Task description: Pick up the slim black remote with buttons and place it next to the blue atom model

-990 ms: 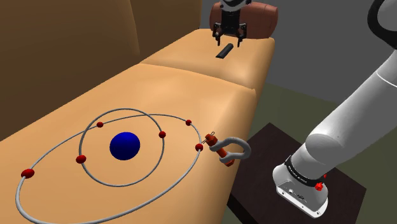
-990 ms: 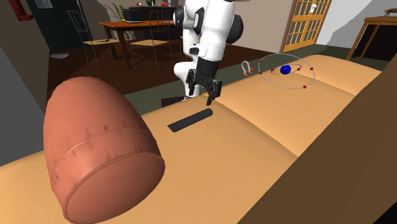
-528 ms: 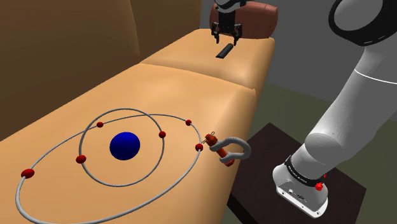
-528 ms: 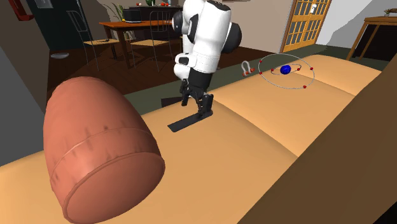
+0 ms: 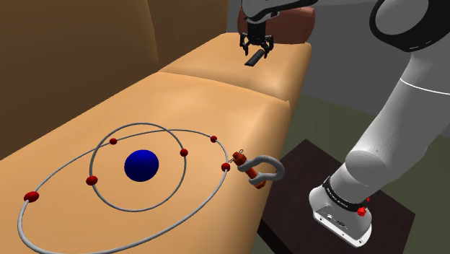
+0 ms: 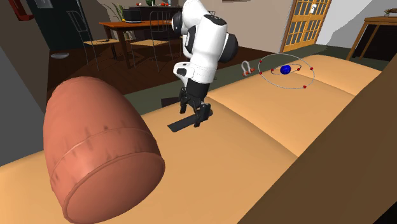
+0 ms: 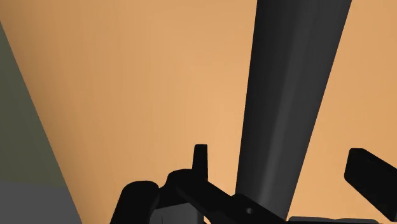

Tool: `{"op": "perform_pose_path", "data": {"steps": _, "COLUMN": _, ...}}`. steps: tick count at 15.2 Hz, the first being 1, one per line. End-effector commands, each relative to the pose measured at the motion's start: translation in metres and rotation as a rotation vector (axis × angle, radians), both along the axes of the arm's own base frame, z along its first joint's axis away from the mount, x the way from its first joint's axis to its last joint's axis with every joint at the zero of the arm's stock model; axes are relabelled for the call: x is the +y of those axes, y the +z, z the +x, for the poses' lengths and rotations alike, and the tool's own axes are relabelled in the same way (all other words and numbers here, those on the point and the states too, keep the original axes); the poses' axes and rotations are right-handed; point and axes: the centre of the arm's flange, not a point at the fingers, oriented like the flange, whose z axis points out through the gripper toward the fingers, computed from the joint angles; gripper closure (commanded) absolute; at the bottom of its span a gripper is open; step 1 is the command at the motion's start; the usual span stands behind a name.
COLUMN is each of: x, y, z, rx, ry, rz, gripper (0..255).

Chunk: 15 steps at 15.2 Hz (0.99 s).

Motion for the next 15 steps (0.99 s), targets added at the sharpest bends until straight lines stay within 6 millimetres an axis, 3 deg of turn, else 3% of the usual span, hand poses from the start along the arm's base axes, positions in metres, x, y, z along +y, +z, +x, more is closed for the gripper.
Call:
{"op": "perform_pose_path", "data": {"steps": 1, "x": -0.0001, "y": -0.001, "z": -0.0001, "rx": 0.0, "ry": 0.0, "rz": 0.0, "gripper": 0}}
{"op": "perform_pose_path", "data": {"steps": 5, "x": -0.0001, "y": -0.0009, "z": -0.0001, "rx": 0.0, "ry": 0.0, "rz": 0.0, "gripper": 0}}
{"op": "perform_pose_path", "data": {"steps": 6, "x": -0.0001, "y": -0.0009, "z": -0.0001, "rx": 0.0, "ry": 0.0, "rz": 0.0, "gripper": 255}}
{"op": "perform_pose_path", "data": {"steps": 15, "x": -0.0001, "y": -0.001, "z": -0.0001, "rx": 0.0, "ry": 0.0, "rz": 0.0, "gripper": 255}}
